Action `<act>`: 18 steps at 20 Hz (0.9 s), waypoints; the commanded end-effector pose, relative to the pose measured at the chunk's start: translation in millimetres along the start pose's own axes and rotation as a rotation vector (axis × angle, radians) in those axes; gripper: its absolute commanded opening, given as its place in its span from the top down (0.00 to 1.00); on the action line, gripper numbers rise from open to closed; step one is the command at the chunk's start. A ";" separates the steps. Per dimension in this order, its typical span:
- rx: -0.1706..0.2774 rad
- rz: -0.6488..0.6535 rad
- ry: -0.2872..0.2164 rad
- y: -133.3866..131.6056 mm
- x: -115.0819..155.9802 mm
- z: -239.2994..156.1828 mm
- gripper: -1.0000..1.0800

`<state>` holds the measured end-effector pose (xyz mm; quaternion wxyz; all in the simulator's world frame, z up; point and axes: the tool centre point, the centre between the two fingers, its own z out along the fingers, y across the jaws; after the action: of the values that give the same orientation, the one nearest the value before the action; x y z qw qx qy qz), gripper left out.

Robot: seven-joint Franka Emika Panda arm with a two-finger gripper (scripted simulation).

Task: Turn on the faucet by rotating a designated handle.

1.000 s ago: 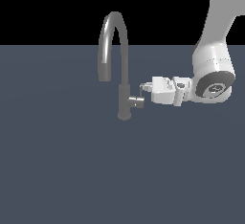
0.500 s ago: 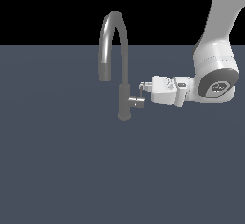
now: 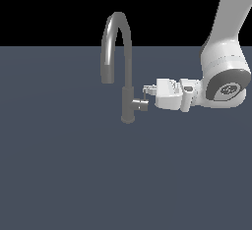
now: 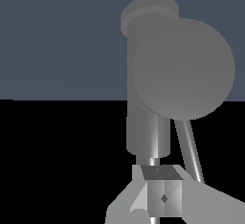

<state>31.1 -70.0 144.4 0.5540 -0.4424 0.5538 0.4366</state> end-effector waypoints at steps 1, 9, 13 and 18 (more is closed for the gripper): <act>-0.006 0.005 -0.004 11.4 -0.4 -0.2 1.00; -0.002 -0.004 -0.002 24.6 1.0 -0.2 1.00; -0.005 0.001 -0.004 41.4 9.8 -0.3 1.00; -0.003 -0.019 -0.004 42.9 5.7 -0.3 1.00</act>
<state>-10.8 -60.4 138.2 0.5585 -0.4473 0.5480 0.4333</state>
